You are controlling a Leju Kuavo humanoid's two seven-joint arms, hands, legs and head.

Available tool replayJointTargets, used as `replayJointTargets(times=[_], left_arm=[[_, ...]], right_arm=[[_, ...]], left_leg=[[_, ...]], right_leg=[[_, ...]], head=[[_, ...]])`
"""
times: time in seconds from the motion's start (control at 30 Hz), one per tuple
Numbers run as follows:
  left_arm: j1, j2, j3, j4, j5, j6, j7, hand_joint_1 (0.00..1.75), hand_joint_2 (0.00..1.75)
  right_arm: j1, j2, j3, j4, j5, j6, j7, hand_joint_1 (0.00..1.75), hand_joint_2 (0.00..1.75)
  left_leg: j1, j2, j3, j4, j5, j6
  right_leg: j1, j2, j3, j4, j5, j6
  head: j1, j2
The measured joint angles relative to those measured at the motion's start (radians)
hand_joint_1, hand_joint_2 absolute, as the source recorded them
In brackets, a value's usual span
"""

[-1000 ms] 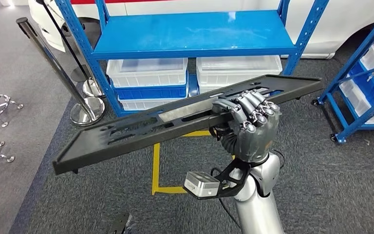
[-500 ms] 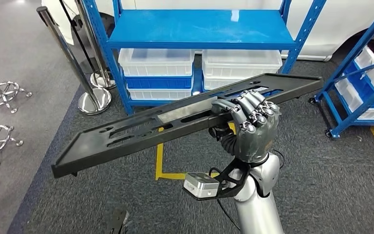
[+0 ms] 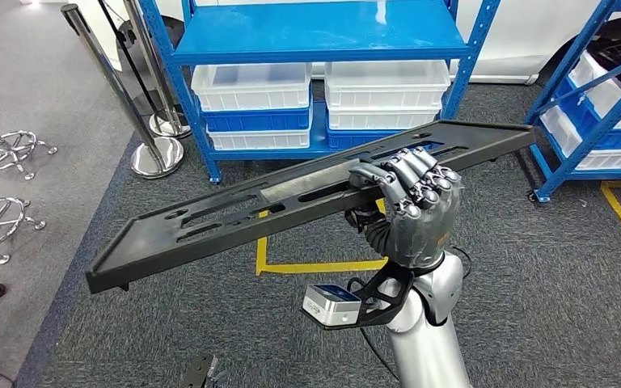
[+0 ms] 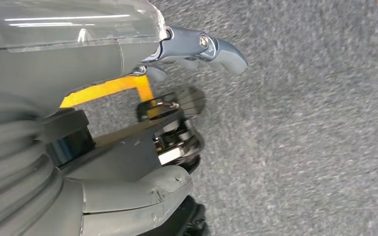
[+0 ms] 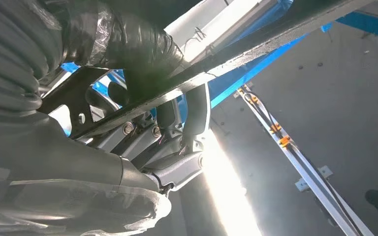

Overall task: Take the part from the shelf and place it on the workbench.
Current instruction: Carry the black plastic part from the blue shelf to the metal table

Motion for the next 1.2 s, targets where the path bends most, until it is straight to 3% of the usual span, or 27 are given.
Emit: replayJointTargets(times=[0.03,0.07,0.1,0.13,0.2,0.27,0.33,0.4,0.57,0.63,0.7,0.77,0.83,0.87,1.0,1.07,1.13,1.17,1.2], left_arm=[[0.000,0.000,0.000,0.000,0.001,-0.001,-0.001,0.00,1.75],[0.000,0.000,0.000,0.000,0.002,-0.002,-0.002,0.00,1.75],[0.001,0.000,0.000,0.000,0.003,-0.003,-0.003,0.00,1.75],[0.002,0.000,0.000,0.000,0.004,-0.004,-0.004,0.00,1.75],[0.003,0.000,0.000,0.000,0.004,-0.006,-0.007,0.00,1.75],[0.001,0.000,0.000,0.000,0.004,-0.008,-0.011,0.00,1.75],[-0.002,0.000,0.000,0.000,0.005,-0.010,-0.015,0.00,1.75],[-0.002,0.000,0.000,0.000,0.005,-0.012,-0.017,0.00,1.75],[-0.001,0.000,0.000,0.000,0.005,-0.012,-0.017,0.00,1.75],[0.000,-0.001,0.000,0.000,0.006,-0.013,-0.017,0.00,1.75],[0.001,-0.003,0.000,0.000,0.007,-0.014,-0.018,0.00,1.75],[0.004,-0.005,0.000,0.000,0.008,-0.015,-0.019,0.00,1.75],[0.006,-0.007,0.000,0.000,0.009,-0.015,-0.018,0.00,1.75],[0.006,-0.007,0.000,0.000,0.010,-0.014,-0.017,0.00,1.75],[0.006,-0.008,0.000,0.000,0.011,-0.012,-0.009,0.00,1.75],[0.005,-0.009,0.000,0.000,0.011,-0.012,-0.005,0.00,1.75],[0.006,-0.010,0.000,0.000,0.013,-0.011,-0.004,0.00,1.75],[0.007,-0.010,0.000,0.000,0.014,-0.011,-0.003,0.00,1.75],[0.008,-0.010,0.000,0.000,0.014,-0.010,-0.002,0.00,1.75]], right_arm=[[0.000,0.000,0.000,0.001,0.002,0.000,0.000,1.71,1.75],[0.000,0.000,0.000,0.002,0.003,0.000,0.000,1.71,1.75],[0.000,0.000,0.000,0.003,0.004,0.000,0.000,1.71,1.75],[0.000,0.000,0.000,0.004,0.005,0.000,0.000,1.71,1.75],[0.000,0.000,0.000,0.006,0.007,0.000,0.000,1.71,1.75],[-0.001,0.001,0.000,0.006,0.011,0.000,0.002,1.71,1.75],[-0.002,0.001,0.000,0.007,0.012,0.000,0.003,1.71,1.75],[-0.002,0.002,0.000,0.009,0.012,0.000,0.004,1.71,1.75],[-0.002,0.002,0.000,0.009,0.012,0.000,0.004,1.71,1.75],[-0.003,0.001,0.001,0.010,0.016,0.000,0.005,1.71,1.75],[-0.003,0.001,0.001,0.012,0.021,0.000,0.008,1.71,1.75],[-0.003,0.000,0.001,0.017,0.022,0.000,0.009,1.71,1.75],[-0.004,-0.001,0.001,0.020,0.023,0.000,0.009,1.71,1.75],[-0.004,-0.001,0.001,0.021,0.023,0.000,0.010,1.71,1.75],[-0.005,0.001,0.002,0.022,0.027,0.000,0.016,1.71,1.75],[-0.006,0.002,0.003,0.022,0.028,0.000,0.018,1.71,1.75],[-0.007,0.002,0.005,0.024,0.028,0.000,0.018,1.71,1.75],[-0.007,0.002,0.005,0.026,0.028,0.000,0.019,1.71,1.75],[-0.007,0.002,0.005,0.028,0.028,0.000,0.019,1.71,1.75]], left_leg=[[0.002,0.000,-0.015,0.065,-0.047,-0.004],[0.003,0.000,-0.025,0.125,-0.071,-0.007],[0.003,0.000,-0.024,0.165,-0.072,-0.008],[0.003,0.000,-0.009,0.175,-0.053,-0.007],[0.003,-0.001,0.075,0.091,-0.007,-0.001],[-0.001,-0.002,0.183,-0.053,-0.018,0.008],[-0.008,-0.003,0.228,-0.128,-0.045,0.019],[-0.011,-0.003,0.225,-0.134,-0.047,0.026],[-0.012,-0.003,0.225,-0.135,-0.047,0.028],[-0.007,-0.001,0.229,-0.146,-0.034,0.040],[-0.005,0.002,0.221,-0.157,-0.012,0.057],[-0.007,0.003,0.195,-0.141,-0.001,0.060],[-0.011,0.003,0.174,-0.119,-0.002,0.051],[-0.013,0.002,0.169,-0.113,-0.002,0.046],[-0.011,0.002,0.156,-0.097,-0.010,0.026],[-0.007,-0.001,0.130,-0.031,-0.061,0.015],[-0.002,-0.001,0.081,0.092,-0.129,0.005],[0.000,-0.001,0.063,0.140,-0.147,0.002],[0.002,-0.001,0.059,0.157,-0.147,0.001]], right_leg=[[0.000,0.000,-0.016,0.000,0.012,-0.001],[0.001,0.001,-0.032,0.001,0.024,0.000],[0.001,0.000,-0.048,0.002,0.035,0.001],[0.001,0.000,-0.063,0.003,0.046,0.002],[0.001,0.001,-0.087,0.005,0.066,0.006],[0.002,0.001,-0.097,0.006,0.079,0.015],[0.001,-0.001,-0.099,0.004,0.090,0.026],[-0.001,-0.002,-0.098,0.001,0.097,0.034],[-0.001,-0.002,-0.098,0.000,0.098,0.035],[-0.001,-0.002,-0.101,0.005,0.096,0.041],[-0.002,0.002,-0.145,0.106,0.029,0.049],[-0.002,0.004,-0.134,0.148,-0.002,0.049],[-0.001,0.003,-0.066,0.058,0.028,0.042],[0.001,0.003,-0.052,0.030,0.030,0.037],[0.003,0.005,-0.056,0.016,0.038,0.017],[-0.001,0.003,-0.059,0.011,0.046,0.007],[0.000,0.002,-0.067,0.011,0.052,0.003],[0.000,0.002,-0.072,0.012,0.055,0.003],[0.000,0.003,-0.077,0.012,0.059,0.003]], head=[[0.000,0.000],[0.000,0.000],[0.000,0.000],[0.000,0.000],[0.000,0.000],[0.000,0.000],[0.000,0.000],[0.000,0.000],[0.000,0.000],[0.000,0.000],[0.000,0.000],[0.000,0.000],[0.000,0.000],[0.000,0.000],[0.000,0.000],[0.000,0.000],[0.000,0.000],[0.000,0.000],[0.000,0.000]])
